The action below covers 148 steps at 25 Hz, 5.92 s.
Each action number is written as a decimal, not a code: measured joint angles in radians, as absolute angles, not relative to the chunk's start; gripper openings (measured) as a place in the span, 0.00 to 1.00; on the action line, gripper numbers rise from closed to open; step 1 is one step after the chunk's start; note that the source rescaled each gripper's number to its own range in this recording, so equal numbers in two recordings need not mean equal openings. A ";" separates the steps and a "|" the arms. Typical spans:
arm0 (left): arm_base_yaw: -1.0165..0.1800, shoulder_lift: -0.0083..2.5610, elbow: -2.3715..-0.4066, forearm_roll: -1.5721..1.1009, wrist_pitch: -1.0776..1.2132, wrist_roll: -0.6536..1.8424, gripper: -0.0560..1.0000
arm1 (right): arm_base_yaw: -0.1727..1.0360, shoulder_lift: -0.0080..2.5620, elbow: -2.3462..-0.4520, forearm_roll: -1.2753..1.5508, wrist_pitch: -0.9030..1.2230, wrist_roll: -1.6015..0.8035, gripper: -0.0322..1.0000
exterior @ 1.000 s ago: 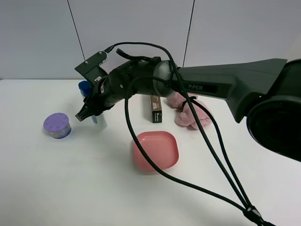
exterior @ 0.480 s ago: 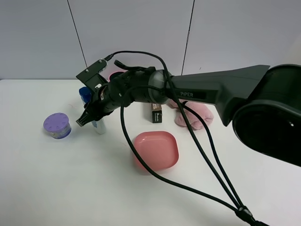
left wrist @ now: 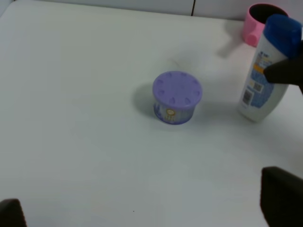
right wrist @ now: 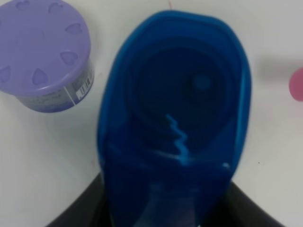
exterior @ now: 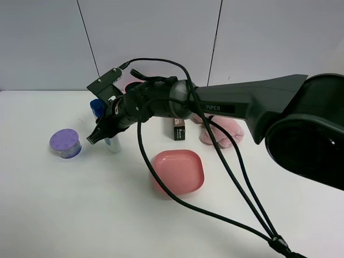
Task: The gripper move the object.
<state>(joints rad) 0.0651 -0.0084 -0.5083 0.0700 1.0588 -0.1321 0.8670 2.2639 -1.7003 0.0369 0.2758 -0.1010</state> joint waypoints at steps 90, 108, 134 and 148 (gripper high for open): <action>0.065 -0.008 -0.508 0.070 1.059 -0.132 1.00 | 0.862 0.584 -1.691 -0.986 1.219 -0.246 0.83; 0.065 -0.008 -0.508 0.071 1.059 -0.132 1.00 | 0.272 0.312 -1.241 -0.337 1.219 -0.176 0.83; 0.065 -0.008 -0.508 0.071 1.059 -0.132 1.00 | 0.261 -0.003 -0.516 -0.058 1.056 0.090 0.83; 0.065 -0.008 -0.508 0.071 1.059 -0.131 1.00 | 0.261 -0.003 -0.498 -0.032 1.060 0.091 0.83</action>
<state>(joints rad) 0.0651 -0.0084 -0.5083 0.0711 1.0588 -0.1312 0.2613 -0.0034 -0.4983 -0.0320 1.0599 0.0905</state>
